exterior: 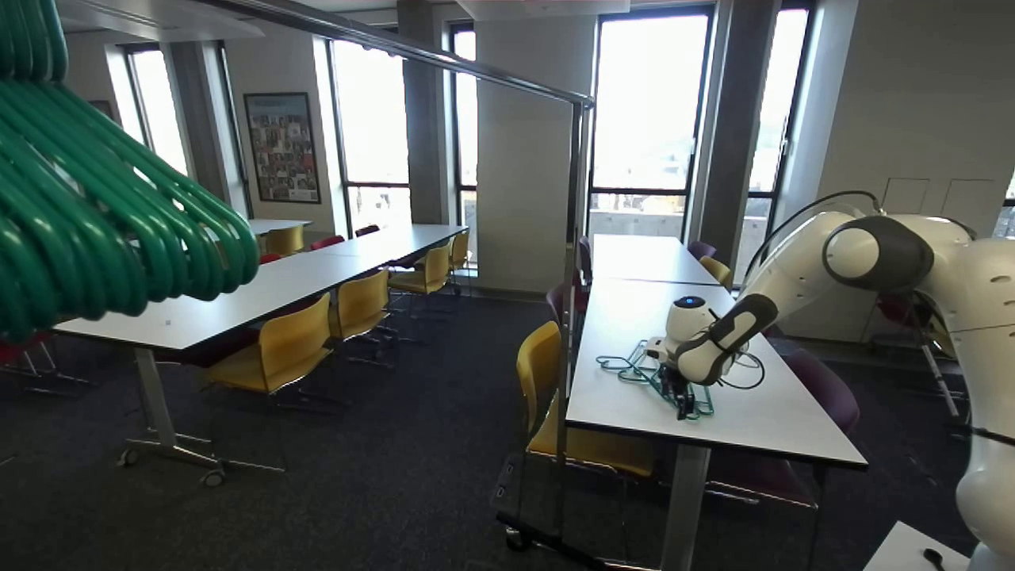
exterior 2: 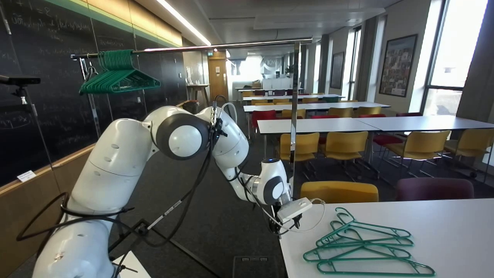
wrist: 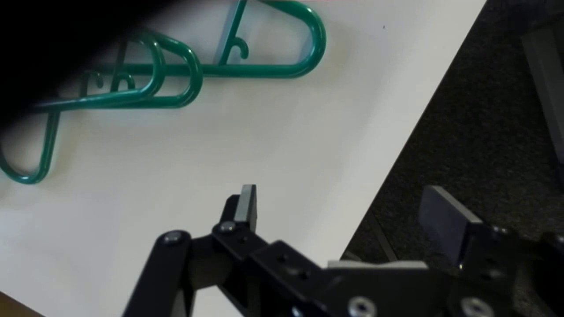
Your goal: Put one green hanger on the table
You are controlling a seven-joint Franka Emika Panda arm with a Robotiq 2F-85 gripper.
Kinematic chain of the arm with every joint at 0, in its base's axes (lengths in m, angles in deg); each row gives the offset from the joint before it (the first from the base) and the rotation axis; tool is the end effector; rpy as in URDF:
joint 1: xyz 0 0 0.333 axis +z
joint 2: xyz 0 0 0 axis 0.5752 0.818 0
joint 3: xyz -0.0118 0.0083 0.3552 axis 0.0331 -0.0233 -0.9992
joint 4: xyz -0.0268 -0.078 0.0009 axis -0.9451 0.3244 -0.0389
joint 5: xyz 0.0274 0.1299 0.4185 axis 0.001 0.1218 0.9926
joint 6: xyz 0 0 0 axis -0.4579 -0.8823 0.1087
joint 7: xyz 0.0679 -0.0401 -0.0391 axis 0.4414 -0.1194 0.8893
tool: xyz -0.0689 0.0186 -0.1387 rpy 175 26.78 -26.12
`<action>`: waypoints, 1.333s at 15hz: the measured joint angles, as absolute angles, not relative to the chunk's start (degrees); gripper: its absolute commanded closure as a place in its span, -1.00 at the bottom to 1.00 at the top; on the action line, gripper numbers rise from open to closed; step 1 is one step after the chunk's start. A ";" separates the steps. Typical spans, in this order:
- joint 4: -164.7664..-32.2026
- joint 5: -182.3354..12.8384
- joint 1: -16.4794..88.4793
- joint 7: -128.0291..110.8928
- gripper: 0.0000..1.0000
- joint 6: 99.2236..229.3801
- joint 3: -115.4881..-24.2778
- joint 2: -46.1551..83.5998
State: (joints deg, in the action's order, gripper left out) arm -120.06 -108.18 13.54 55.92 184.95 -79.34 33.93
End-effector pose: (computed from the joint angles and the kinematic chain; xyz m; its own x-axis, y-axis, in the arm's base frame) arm 0.6550 -0.1822 0.1448 0.4186 0.9015 -0.1104 0.8948 -0.3885 0.2200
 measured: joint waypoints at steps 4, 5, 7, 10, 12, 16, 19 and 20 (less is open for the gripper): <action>-120.49 -108.18 14.55 56.00 -1.00 184.95 -79.02 32.92; -120.53 -108.18 14.55 56.03 -1.00 184.95 -78.91 32.89; -120.79 -103.23 14.30 59.03 -1.00 184.93 -79.79 33.58; -122.61 -89.04 11.59 68.55 -1.00 184.91 -86.23 34.71; -124.52 -79.41 9.63 73.68 -1.00 184.90 -91.59 34.51; -128.94 -60.93 5.26 80.43 -1.00 184.68 -101.84 31.53; -133.76 -54.98 7.28 79.38 -1.00 187.86 -100.91 25.89; -135.76 -54.26 8.38 79.01 -1.00 190.35 -99.89 23.62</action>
